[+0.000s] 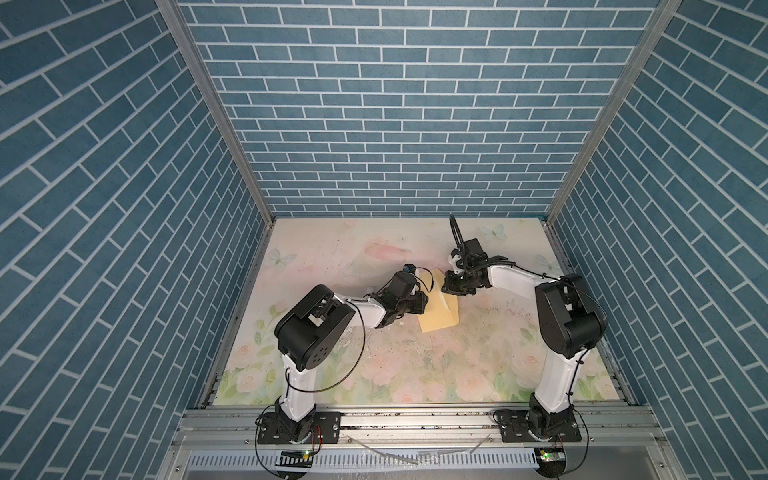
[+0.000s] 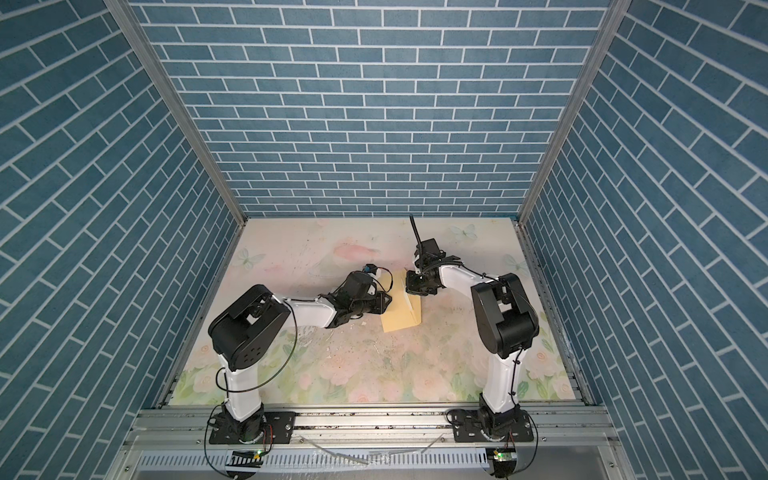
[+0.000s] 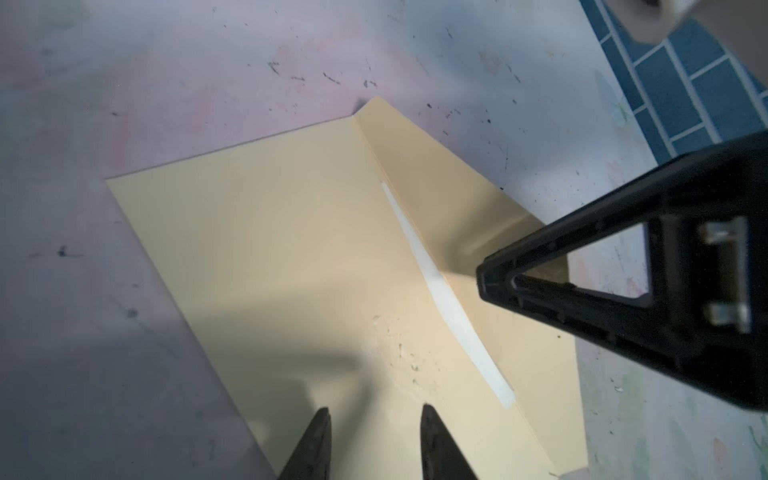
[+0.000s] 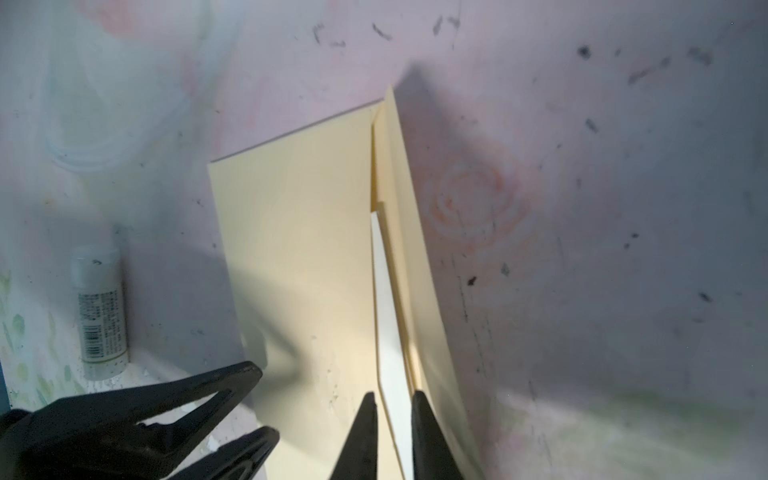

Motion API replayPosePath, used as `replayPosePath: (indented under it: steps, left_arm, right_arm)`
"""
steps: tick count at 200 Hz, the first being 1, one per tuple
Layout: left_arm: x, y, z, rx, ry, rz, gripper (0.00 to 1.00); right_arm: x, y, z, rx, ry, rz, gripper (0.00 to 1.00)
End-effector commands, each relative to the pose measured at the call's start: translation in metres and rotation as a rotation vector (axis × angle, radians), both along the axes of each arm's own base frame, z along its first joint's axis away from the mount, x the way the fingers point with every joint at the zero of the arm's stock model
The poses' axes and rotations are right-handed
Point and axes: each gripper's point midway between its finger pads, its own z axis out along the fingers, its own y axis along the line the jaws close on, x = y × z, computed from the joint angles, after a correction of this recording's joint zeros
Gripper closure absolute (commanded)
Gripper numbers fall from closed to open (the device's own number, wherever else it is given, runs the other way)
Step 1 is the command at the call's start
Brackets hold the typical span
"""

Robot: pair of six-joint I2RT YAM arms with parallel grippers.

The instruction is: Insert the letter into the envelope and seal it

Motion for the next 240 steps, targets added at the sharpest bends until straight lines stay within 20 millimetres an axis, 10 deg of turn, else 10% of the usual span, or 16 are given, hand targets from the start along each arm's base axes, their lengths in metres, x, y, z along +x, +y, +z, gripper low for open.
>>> replayPosePath:
  steps: [1, 240]
  left_arm:
    - [0.000, 0.012, 0.021, 0.015, -0.045, 0.019, 0.57]
    - [-0.018, 0.011, -0.031, 0.003, 0.073, -0.005, 0.65]
  right_arm:
    - [-0.011, -0.011, 0.005, -0.040, -0.003, 0.001, 0.79]
    - [-0.039, -0.002, -0.044, -0.002, 0.136, 0.013, 0.79]
